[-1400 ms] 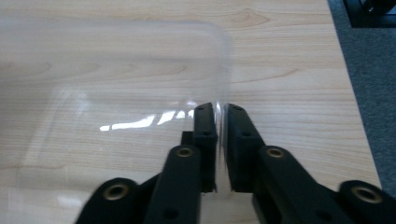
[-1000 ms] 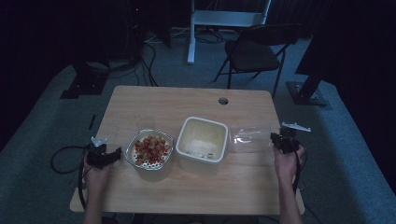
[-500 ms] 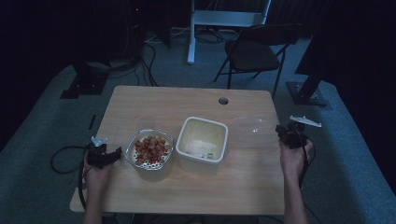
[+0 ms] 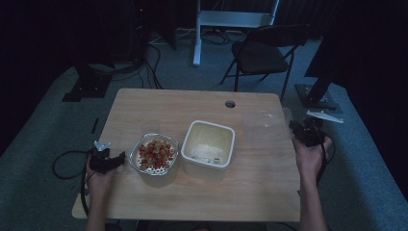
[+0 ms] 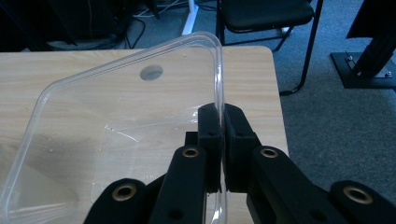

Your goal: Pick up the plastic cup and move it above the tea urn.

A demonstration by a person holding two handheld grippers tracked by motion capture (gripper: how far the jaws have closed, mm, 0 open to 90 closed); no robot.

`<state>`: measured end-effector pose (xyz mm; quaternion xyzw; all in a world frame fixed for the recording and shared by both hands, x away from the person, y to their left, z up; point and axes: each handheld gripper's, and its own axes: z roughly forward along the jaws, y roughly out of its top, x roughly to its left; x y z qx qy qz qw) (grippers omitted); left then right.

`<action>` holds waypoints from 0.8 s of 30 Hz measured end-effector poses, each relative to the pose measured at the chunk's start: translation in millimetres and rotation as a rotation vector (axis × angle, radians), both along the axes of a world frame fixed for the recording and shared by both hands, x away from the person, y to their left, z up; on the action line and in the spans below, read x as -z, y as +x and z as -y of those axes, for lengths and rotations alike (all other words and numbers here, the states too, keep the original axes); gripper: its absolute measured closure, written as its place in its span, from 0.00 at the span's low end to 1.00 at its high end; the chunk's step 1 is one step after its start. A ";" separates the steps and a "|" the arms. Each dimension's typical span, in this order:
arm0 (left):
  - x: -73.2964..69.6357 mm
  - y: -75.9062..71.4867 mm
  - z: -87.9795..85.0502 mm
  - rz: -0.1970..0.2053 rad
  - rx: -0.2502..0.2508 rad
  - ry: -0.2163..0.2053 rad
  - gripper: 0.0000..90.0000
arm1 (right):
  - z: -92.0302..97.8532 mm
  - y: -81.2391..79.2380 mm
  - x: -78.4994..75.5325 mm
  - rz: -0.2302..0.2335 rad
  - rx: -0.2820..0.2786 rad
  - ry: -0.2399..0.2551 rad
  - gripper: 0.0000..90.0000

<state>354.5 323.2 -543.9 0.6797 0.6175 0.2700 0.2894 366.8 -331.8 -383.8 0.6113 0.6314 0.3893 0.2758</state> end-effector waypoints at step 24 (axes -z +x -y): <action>-0.2 0.1 0.0 -0.002 0.001 0.000 0.34 | -53.3 -15.4 -63.4 0.097 -0.198 0.000 0.97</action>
